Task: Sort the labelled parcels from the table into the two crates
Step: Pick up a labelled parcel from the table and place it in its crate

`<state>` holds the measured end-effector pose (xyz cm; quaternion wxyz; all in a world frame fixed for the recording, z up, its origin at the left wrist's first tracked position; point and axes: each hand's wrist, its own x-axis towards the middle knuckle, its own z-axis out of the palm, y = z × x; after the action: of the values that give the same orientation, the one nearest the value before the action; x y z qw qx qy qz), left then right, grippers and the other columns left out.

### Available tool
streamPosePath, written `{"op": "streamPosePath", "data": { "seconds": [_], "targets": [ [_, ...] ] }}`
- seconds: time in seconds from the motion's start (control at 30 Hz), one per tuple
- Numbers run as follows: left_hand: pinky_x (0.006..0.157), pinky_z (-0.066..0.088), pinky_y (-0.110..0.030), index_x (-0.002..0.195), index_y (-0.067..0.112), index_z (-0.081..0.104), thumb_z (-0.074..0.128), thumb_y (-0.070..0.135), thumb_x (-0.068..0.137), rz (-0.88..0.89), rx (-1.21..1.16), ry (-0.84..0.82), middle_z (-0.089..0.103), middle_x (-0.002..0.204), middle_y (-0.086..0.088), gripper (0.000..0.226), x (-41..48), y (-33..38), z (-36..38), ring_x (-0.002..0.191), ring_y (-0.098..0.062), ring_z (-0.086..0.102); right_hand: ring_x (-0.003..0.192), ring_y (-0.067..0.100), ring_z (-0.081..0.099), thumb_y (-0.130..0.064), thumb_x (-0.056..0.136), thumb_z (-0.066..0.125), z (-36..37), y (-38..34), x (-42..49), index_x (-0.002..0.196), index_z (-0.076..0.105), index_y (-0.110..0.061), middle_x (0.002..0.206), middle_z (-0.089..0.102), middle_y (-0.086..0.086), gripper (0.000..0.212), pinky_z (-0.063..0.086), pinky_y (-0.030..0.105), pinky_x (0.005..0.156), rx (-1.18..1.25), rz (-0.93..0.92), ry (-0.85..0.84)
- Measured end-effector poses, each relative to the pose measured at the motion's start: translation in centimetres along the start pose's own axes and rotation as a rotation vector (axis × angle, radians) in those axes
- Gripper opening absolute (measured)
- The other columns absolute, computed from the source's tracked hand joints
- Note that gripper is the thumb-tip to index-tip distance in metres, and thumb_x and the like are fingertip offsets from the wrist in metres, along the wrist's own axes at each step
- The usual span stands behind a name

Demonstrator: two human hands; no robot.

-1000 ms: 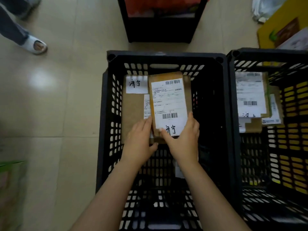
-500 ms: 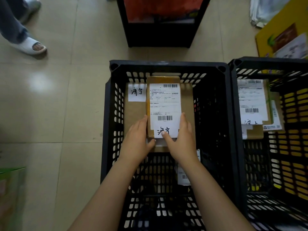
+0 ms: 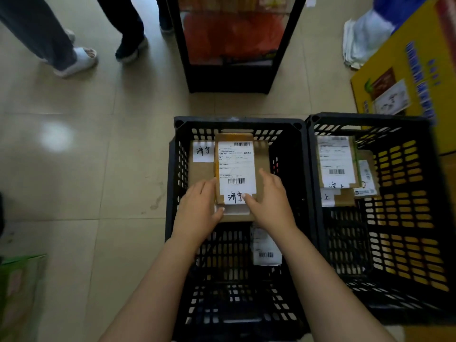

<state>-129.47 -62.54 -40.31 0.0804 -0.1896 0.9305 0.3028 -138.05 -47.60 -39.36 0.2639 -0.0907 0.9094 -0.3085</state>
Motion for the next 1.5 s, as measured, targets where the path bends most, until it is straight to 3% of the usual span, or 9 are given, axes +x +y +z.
{"op": "streamPosePath", "data": {
  "seconds": [0.1,0.27,0.4,0.7,0.97,1.1,1.23,1.5],
  "targets": [
    [0.102,0.037,-0.031,0.140,0.016,0.043,0.072,0.025,0.083,0.015,0.010,0.061,0.051,0.133,-0.001,0.065,-1.9,2.1,-2.7,0.124,-0.019,0.044,0.137,0.017,0.031,-0.026,0.093,0.064,-3.0,-1.9,-2.4,0.152,0.026,-0.017,0.151,0.031,-0.001,0.070,0.023,0.016,0.097,-0.049,-0.062,-0.015],
    [0.096,0.041,-0.035,0.133,0.010,0.052,0.077,0.020,0.077,0.007,0.026,0.201,0.057,0.126,-0.006,0.062,-6.2,6.0,-6.4,0.116,-0.025,0.052,0.134,0.015,0.036,-0.028,0.094,0.063,-8.0,-4.4,-6.4,0.149,0.035,-0.018,0.147,0.036,-0.003,0.063,0.032,0.025,0.106,-0.129,-0.200,-0.023],
    [0.099,0.042,-0.039,0.135,0.015,0.051,0.074,0.023,0.080,-0.080,0.020,0.305,0.055,0.129,-0.002,0.060,-10.3,9.3,-8.1,0.119,-0.023,0.049,0.132,0.014,0.039,-0.030,0.094,0.062,-11.6,-5.8,-9.3,0.147,0.038,-0.019,0.145,0.038,-0.005,0.059,0.038,0.030,0.106,-0.213,-0.331,-0.044],
    [0.094,0.041,-0.038,0.128,0.016,0.056,0.076,0.027,0.074,-0.293,0.107,0.567,0.057,0.121,-0.002,0.058,-20.9,15.1,-10.1,0.113,-0.025,0.052,0.131,0.019,0.040,-0.026,0.092,0.064,-16.0,-9.0,-16.0,0.141,0.046,-0.015,0.140,0.045,0.000,0.053,0.037,0.030,0.106,-0.397,-0.732,-0.156],
    [0.098,0.039,-0.036,0.129,0.017,0.055,0.074,0.028,0.078,-0.499,0.143,0.792,0.056,0.120,0.000,0.056,-32.5,16.6,-10.9,0.114,-0.022,0.051,0.127,0.021,0.042,-0.025,0.090,0.065,-12.8,-12.8,-25.0,0.137,0.049,-0.016,0.136,0.046,0.000,0.051,0.037,0.031,0.106,-0.468,-1.072,-0.321],
    [0.104,0.033,-0.033,0.135,0.020,0.049,0.069,0.033,0.084,-0.688,0.109,0.874,0.050,0.130,0.002,0.056,-40.0,16.0,-9.8,0.124,-0.018,0.042,0.125,0.022,0.044,-0.026,0.089,0.066,-9.5,-13.9,-30.5,0.138,0.048,-0.017,0.135,0.047,0.001,0.052,0.039,0.033,0.104,-0.523,-1.244,-0.411],
    [0.101,0.035,-0.033,0.134,0.020,0.049,0.068,0.033,0.085,-0.885,0.103,0.959,0.048,0.131,0.002,0.054,-48.8,15.4,-8.1,0.124,-0.019,0.042,0.129,0.021,0.043,-0.029,0.092,0.063,-5.4,-14.4,-37.6,0.142,0.044,-0.019,0.140,0.044,-0.001,0.054,0.038,0.032,0.105,-0.561,-1.401,-0.519],
    [0.080,0.050,-0.039,0.116,0.013,0.063,0.085,0.027,0.062,-1.258,0.160,1.021,0.061,0.109,-0.006,0.059,-68.9,16.8,-1.6,0.094,-0.030,0.059,0.128,0.021,0.041,-0.031,0.090,0.064,2.5,-11.0,-56.1,0.138,0.046,-0.019,0.137,0.045,-0.001,0.053,0.039,0.035,0.103,-0.636,-1.678,-0.811]
  ]
}}
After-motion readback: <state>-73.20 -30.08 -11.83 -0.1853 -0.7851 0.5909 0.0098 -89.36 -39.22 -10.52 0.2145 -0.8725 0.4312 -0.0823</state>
